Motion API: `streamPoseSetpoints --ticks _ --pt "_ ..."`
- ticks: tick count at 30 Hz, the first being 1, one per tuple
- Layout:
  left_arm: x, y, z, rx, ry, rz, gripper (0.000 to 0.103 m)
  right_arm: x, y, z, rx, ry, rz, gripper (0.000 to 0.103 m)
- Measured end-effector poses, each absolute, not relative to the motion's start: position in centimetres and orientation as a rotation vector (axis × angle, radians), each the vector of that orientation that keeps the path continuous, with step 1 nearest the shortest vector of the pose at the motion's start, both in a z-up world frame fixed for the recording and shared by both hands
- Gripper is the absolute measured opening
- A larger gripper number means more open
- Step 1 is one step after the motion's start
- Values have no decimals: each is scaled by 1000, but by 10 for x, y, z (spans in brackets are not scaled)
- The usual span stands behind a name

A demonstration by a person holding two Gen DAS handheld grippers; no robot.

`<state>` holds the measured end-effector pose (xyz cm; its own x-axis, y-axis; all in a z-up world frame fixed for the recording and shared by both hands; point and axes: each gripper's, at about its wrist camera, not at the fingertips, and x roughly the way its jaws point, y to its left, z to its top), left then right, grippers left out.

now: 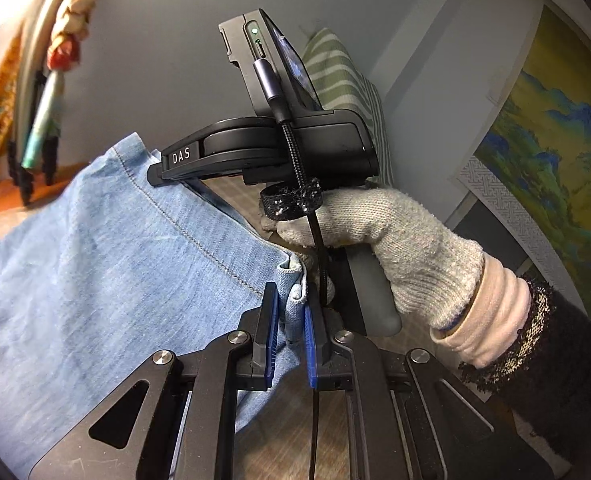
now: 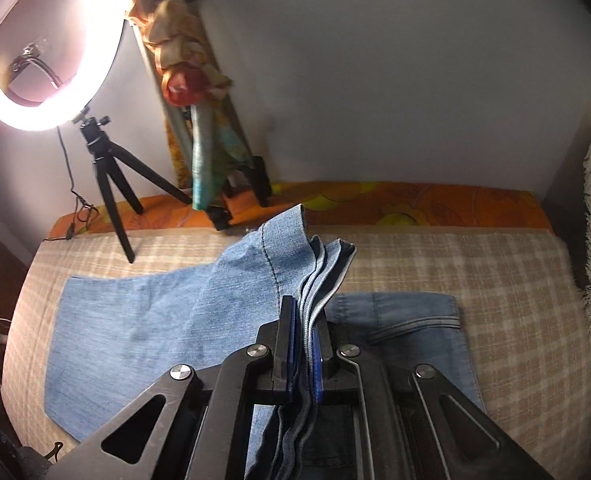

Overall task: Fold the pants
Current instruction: 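Lift the held jeans end with both grippers and fold it over the rest, then open both grippers and move them back over the folded jeans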

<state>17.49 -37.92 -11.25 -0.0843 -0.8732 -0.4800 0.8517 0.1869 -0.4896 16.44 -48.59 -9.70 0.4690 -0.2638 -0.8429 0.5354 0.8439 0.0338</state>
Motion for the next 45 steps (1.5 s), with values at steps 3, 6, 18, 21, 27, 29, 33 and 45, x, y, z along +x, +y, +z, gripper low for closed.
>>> streamPoseSetpoints --ticks 3,6,18,21,27,29,33,45 --pt "172 -385 -123 -19 846 -1435 10 158 -496 -110 321 980 -513 4" --pt "170 -392 -131 6 867 -1436 10 154 -501 -124 338 995 -518 4" --pt "174 -330 -127 136 895 -1383 15 157 -503 -151 327 1014 -529 4" --pt "189 -290 -123 136 888 -1313 15 153 -505 -150 306 1012 -530 4" --pt "215 -196 -107 191 819 -1098 15 152 -502 -149 272 1015 -546 3" --pt "223 -168 -108 177 827 -1021 16 151 -504 -149 281 1009 -558 4" --pt "235 -115 -119 102 879 -904 22 139 -512 -147 218 1036 -739 24" --pt "243 -47 -142 -70 932 -765 42 66 -443 -121 350 945 -697 39"
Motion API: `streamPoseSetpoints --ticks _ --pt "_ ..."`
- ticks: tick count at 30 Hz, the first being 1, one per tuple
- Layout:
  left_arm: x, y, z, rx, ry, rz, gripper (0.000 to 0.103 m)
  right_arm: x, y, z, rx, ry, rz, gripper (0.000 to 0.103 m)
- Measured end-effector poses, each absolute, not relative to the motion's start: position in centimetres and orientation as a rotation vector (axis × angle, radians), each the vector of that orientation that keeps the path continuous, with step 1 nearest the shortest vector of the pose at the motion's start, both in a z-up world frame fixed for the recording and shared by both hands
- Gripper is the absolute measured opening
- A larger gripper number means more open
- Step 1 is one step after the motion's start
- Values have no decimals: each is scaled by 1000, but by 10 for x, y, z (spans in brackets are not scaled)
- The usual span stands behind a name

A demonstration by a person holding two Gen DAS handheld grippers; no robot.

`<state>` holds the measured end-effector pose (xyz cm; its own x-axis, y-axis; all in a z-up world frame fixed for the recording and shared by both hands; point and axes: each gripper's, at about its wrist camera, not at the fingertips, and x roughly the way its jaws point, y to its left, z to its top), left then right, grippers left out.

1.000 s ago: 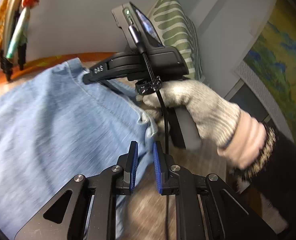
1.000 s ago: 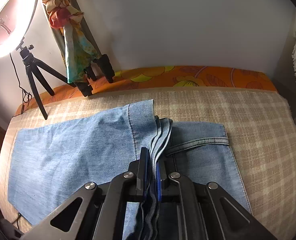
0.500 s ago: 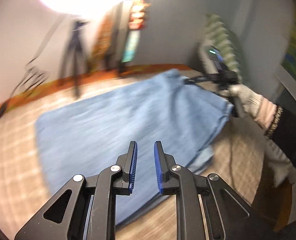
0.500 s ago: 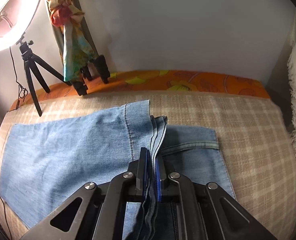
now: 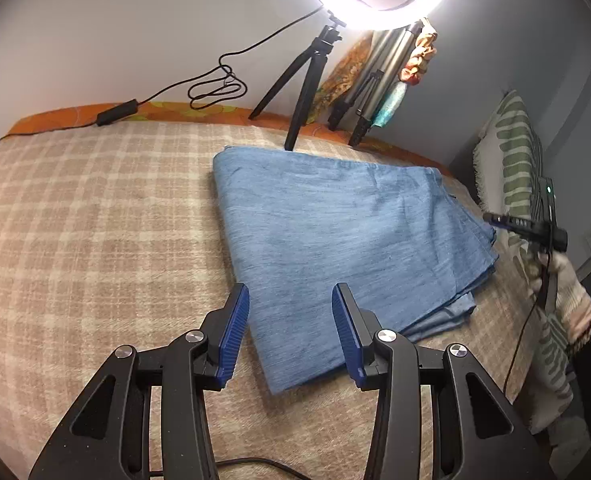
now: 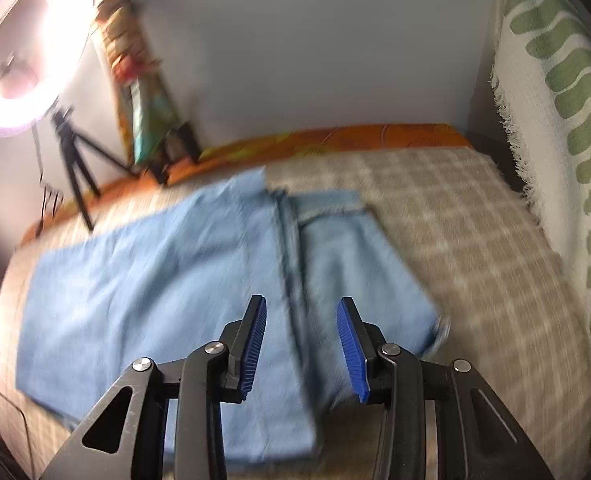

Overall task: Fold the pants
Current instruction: 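Open both grippers and move them back over the folded jeans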

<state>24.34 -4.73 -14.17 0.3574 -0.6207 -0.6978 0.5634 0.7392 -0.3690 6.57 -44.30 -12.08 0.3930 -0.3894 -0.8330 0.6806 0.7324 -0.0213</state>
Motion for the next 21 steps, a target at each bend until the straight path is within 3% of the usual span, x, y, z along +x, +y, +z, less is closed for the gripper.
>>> streamPoseSetpoints --ticks 2,4,13,21 --pt "245 -42 -141 -88 931 -762 42 62 -420 -119 339 948 -685 41" --pt "246 -35 -138 -121 933 -766 41 58 -398 -113 345 922 -672 54" --pt "248 -31 -127 -129 935 -789 43 64 -312 -77 333 837 -679 80" --pt "269 -28 -143 -233 984 -742 43 86 -257 -63 335 801 -647 84"
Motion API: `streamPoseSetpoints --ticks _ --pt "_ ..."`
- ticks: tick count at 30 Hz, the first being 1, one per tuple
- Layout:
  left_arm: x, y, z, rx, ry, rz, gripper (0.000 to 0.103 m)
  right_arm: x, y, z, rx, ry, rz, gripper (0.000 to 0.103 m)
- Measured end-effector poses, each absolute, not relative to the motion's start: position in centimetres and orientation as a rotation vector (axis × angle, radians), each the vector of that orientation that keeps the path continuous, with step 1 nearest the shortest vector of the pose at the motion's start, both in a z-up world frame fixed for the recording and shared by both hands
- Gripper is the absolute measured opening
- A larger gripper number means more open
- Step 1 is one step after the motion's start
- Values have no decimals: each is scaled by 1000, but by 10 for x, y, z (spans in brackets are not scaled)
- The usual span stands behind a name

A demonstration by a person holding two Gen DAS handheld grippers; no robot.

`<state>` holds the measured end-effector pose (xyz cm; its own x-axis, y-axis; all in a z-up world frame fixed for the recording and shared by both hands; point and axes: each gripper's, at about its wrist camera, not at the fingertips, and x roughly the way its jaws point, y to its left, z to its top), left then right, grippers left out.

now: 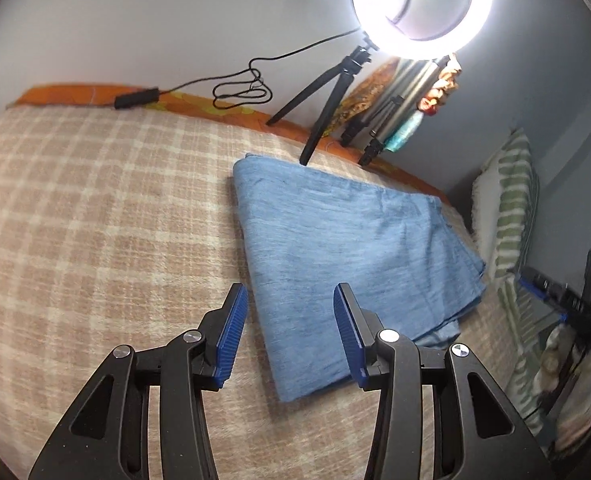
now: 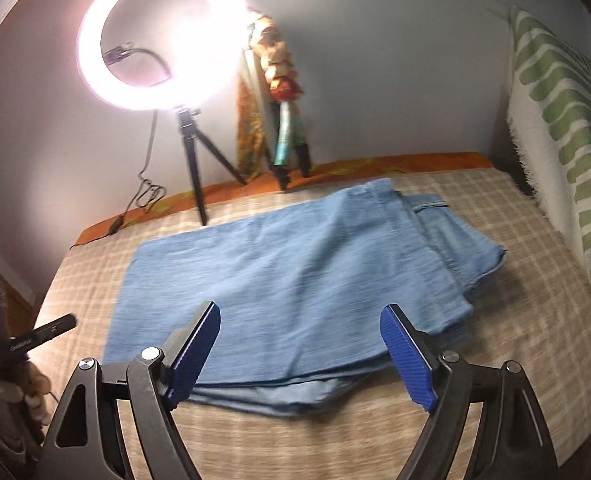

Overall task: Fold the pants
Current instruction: 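Open both grippers and move them back over the folded jeans, then grasp the folded jeans edge with the left gripper while the right gripper grasps beside it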

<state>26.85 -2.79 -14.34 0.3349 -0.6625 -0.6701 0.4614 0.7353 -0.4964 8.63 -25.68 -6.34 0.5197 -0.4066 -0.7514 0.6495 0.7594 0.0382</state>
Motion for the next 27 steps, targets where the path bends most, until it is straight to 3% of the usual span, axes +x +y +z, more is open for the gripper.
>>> streamPoseSetpoints --ticks 12,27 --pt "273 -36 -186 -337 1118 -728 43 174 -200 -78 282 841 -504 86" --pt "259 -63 -197 -224 1075 -703 41 277 -181 -112 287 953 -322 85"
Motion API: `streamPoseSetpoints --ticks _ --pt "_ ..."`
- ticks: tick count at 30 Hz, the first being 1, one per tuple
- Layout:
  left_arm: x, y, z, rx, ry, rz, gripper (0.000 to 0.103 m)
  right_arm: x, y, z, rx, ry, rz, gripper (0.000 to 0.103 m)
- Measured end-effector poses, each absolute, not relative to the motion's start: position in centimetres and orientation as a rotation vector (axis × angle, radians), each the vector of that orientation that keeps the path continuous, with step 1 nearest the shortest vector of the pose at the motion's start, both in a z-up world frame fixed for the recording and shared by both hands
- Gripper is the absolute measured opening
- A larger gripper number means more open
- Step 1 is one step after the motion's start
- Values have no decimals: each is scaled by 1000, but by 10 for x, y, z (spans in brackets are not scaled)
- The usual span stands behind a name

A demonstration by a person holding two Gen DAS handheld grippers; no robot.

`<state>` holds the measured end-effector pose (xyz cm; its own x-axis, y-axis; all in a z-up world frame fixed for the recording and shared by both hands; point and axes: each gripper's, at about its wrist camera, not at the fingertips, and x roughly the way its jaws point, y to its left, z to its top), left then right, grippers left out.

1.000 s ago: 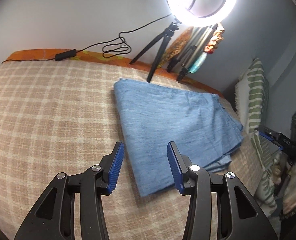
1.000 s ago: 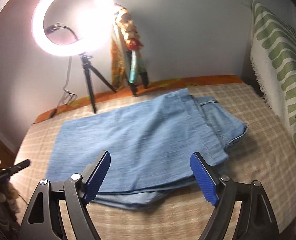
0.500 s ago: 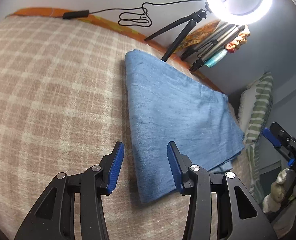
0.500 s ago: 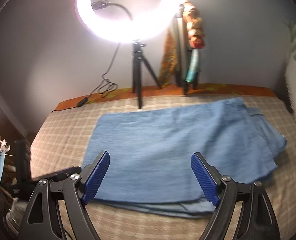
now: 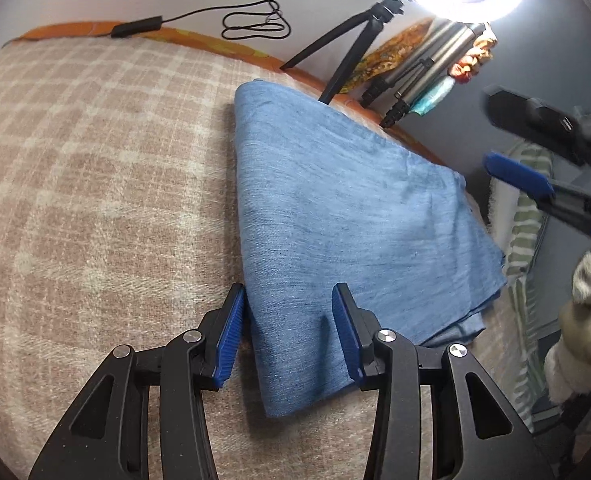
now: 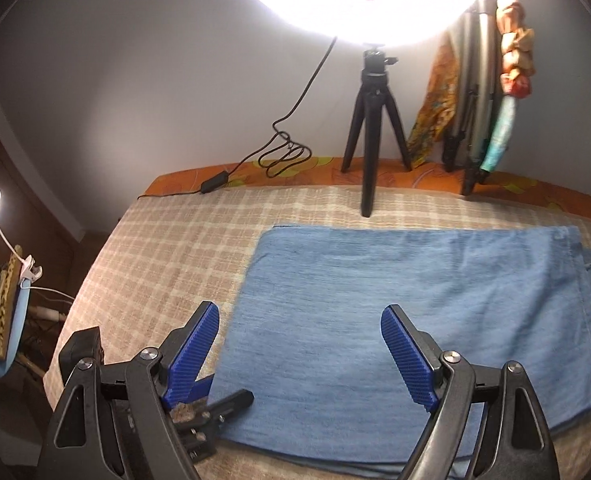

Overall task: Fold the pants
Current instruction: 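Grasp the folded jeans edge with the left gripper while the right gripper grasps beside it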

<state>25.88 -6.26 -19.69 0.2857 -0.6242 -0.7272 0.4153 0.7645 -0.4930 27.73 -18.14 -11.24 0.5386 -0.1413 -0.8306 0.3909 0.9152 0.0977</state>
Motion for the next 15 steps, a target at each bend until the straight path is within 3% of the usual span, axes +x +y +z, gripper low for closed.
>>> streamPoseSetpoints --ticks 4,7,15 --pt "254 -71 -195 -195 1044 -693 40 297 -182 -128 314 975 -290 85" --pt "250 -75 -195 -164 1022 -695 24 310 -184 -143 343 1009 -264 85" --pt "248 -80 -188 -147 976 -727 14 352 -193 -178 383 1109 -203 82"
